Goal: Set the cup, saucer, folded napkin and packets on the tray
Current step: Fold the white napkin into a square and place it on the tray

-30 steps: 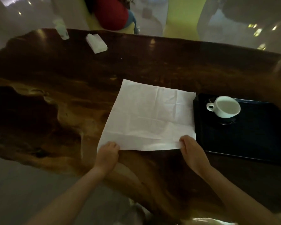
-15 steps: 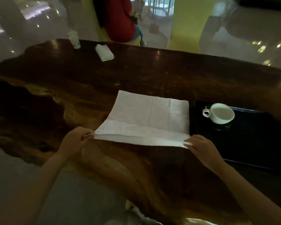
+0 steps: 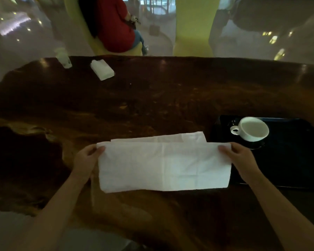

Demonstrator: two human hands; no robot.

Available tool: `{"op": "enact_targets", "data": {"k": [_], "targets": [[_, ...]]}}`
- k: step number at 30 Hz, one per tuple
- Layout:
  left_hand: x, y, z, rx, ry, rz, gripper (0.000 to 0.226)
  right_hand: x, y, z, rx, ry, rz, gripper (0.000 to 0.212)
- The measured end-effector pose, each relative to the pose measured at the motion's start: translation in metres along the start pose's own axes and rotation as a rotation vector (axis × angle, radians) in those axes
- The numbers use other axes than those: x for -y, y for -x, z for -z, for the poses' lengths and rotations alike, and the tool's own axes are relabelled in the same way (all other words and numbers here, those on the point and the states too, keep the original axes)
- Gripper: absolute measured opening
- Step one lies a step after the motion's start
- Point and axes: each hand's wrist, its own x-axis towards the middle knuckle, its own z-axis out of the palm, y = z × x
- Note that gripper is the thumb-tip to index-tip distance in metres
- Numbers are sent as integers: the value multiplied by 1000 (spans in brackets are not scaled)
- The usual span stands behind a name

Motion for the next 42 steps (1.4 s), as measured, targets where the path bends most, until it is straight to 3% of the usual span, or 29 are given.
{"op": "enact_targets", "data": {"k": [5, 9, 20, 24, 26, 28, 30, 31, 36, 42], "targets": [[21, -62, -40, 46, 44, 113, 34, -9, -70, -41, -160, 141, -21, 15], [44, -86, -59, 6, -55, 162, 29, -22, -107, -68, -221, 340, -22, 18], [71, -98, -74, -134, -289, 27, 22, -45, -146, -105, -275, 625, -19, 23], [61, -85, -83, -288, -455, -14, 34, -38, -144, -122, -364, 920, 6, 43], [47, -62, -109, -223, -546, -228, 41, -28, -124, -161, -281, 790, 288, 45], [43, -40, -144, -53, -629, -362, 49, -29, -89, -214, 25, 712, 572, 51], [49, -32, -166, 54, -736, -312, 54, -44, -60, -249, 334, 872, 624, 58], [57, -33, -167, 60, -791, -280, 54, -53, -56, -255, 376, 940, 632, 56], [96, -52, -127, 38, -882, -241, 63, -78, -88, -208, 239, 1131, 586, 58], [105, -62, -106, 20, -928, -215, 71, -91, -122, -110, 106, 1260, 311, 65]]}}
